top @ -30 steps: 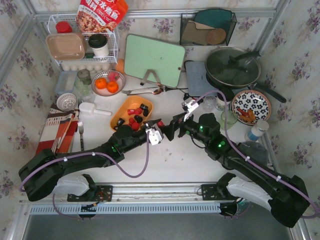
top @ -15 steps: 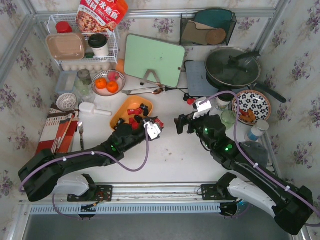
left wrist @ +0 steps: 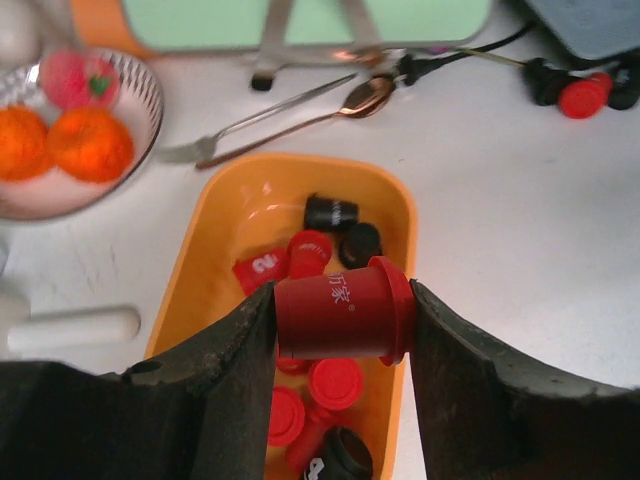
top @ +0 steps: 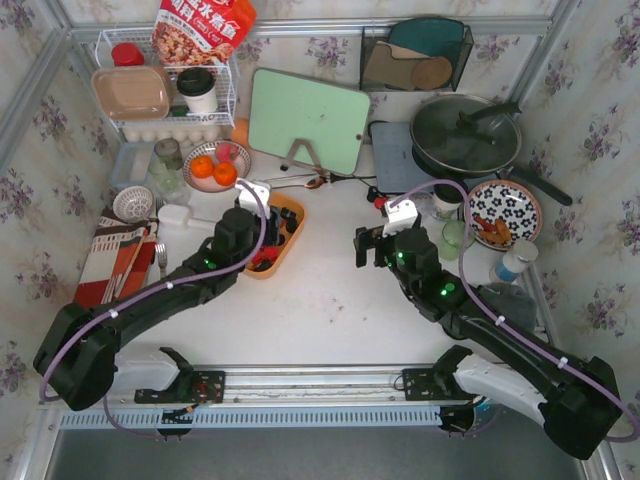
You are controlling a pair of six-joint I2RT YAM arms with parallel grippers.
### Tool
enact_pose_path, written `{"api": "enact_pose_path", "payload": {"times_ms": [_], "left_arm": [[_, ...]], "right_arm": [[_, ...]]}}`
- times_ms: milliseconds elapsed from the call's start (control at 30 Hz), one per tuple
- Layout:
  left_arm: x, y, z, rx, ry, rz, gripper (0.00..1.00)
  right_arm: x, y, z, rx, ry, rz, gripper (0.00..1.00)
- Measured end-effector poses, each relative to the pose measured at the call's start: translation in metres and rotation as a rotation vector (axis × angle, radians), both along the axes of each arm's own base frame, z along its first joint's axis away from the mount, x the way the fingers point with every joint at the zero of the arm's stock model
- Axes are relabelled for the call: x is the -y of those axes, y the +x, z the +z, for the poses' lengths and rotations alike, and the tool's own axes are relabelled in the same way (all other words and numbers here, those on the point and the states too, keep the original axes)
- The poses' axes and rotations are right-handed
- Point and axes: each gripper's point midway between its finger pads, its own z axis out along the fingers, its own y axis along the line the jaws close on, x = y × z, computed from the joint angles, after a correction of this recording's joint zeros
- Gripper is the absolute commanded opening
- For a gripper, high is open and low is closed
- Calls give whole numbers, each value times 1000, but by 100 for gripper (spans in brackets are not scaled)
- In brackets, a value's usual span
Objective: Mix the coffee capsules in the storage basket
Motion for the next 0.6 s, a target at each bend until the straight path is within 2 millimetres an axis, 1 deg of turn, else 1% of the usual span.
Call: {"api": "enact_pose_path", "payload": {"times_ms": [67, 167, 267, 367, 400, 433, 467, 600], "left_arm": [[-12, 7, -3, -59, -28, 75, 0], [-29, 14, -22, -154, -15, 175, 0], [-41, 17, -40, -235, 17, 245, 0], [-53, 19, -52, -279, 25, 303, 0], [-58, 19, -56, -292, 25, 323, 6], [-62, 19, -59, -304, 28, 339, 16], [-67, 20, -62, -315, 28, 355, 22], [-76, 24, -81, -370, 18, 393, 30]], "right_arm": [[-1, 1, -5, -13, -11, 0, 100], [-2, 1, -11, -29, -21, 1, 100], [-3, 2, -16, -43, -24, 2, 100], [-4, 3, -21, -59, -21, -2, 100], [-5, 3, -22, -62, -24, -3, 100], [-5, 3, -24, -66, -26, -4, 100], [-4, 3, -25, -69, -27, -8, 100], [3, 4, -33, -79, -45, -46, 100]]}}
